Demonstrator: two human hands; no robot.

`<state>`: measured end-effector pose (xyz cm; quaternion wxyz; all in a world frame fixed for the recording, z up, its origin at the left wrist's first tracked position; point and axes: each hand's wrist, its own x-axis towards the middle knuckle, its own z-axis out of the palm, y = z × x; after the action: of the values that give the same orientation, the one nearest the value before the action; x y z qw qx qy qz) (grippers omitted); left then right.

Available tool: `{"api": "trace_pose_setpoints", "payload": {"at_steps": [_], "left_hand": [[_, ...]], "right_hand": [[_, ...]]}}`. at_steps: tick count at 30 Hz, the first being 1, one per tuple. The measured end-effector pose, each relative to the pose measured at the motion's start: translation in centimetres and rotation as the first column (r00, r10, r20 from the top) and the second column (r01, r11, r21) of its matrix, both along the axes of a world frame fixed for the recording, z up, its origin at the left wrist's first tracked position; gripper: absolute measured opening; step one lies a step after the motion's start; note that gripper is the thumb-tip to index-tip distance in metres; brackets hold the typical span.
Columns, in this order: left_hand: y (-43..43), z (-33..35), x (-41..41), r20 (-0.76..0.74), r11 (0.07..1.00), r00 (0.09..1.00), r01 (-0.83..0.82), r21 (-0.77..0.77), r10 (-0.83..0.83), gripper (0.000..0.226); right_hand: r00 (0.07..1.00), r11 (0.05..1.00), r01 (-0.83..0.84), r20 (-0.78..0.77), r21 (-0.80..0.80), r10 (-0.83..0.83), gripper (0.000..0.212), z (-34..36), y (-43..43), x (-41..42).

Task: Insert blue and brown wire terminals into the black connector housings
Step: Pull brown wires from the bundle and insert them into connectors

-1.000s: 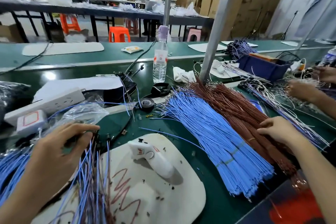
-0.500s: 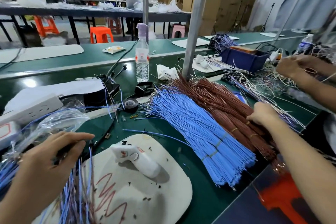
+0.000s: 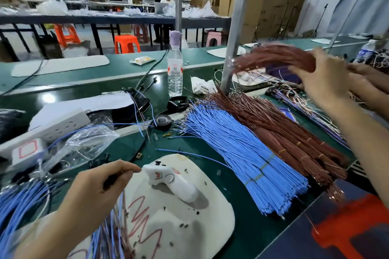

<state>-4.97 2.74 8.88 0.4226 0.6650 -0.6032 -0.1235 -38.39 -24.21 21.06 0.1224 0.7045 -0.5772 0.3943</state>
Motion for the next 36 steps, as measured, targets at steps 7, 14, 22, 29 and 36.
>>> {"api": "trace_pose_setpoints", "payload": {"at_steps": [7, 14, 22, 29, 36], "left_hand": [[0.5, -0.5, 0.3, -0.067, 0.999, 0.997, 0.050, -0.009, -0.050, 0.037], [3.4, -1.3, 2.4, -0.092, 0.997, 0.994, -0.064, -0.051, 0.059, 0.022], [4.2, -2.6, 4.8, -0.206, 0.953, 0.945, -0.280, -0.114, 0.253, 0.035], [3.1, -4.6, 4.4, -0.561, 0.942, 0.806, -0.309, -0.131, 0.187, 0.041], [3.3, -5.3, 4.7, -0.560, 0.942, 0.808, -0.307, -0.134, 0.183, 0.041]], "right_hand": [[0.830, 0.878, -0.457, 0.288, -0.144, 0.478, 0.037, 2.2, 4.4, 6.6], [0.912, 0.746, -0.405, 0.177, 0.529, 0.370, 0.039, -12.4, 7.7, 9.8], [0.918, 0.762, -0.392, 0.271, 0.516, 0.290, 0.026, -16.4, 10.1, 9.4], [0.883, 0.711, -0.450, 0.390, 0.541, 0.263, 0.033, -15.2, 8.7, 7.6], [0.769, 0.559, -0.600, 0.606, 0.572, 0.205, 0.037, -13.8, 6.8, 8.2]]}}
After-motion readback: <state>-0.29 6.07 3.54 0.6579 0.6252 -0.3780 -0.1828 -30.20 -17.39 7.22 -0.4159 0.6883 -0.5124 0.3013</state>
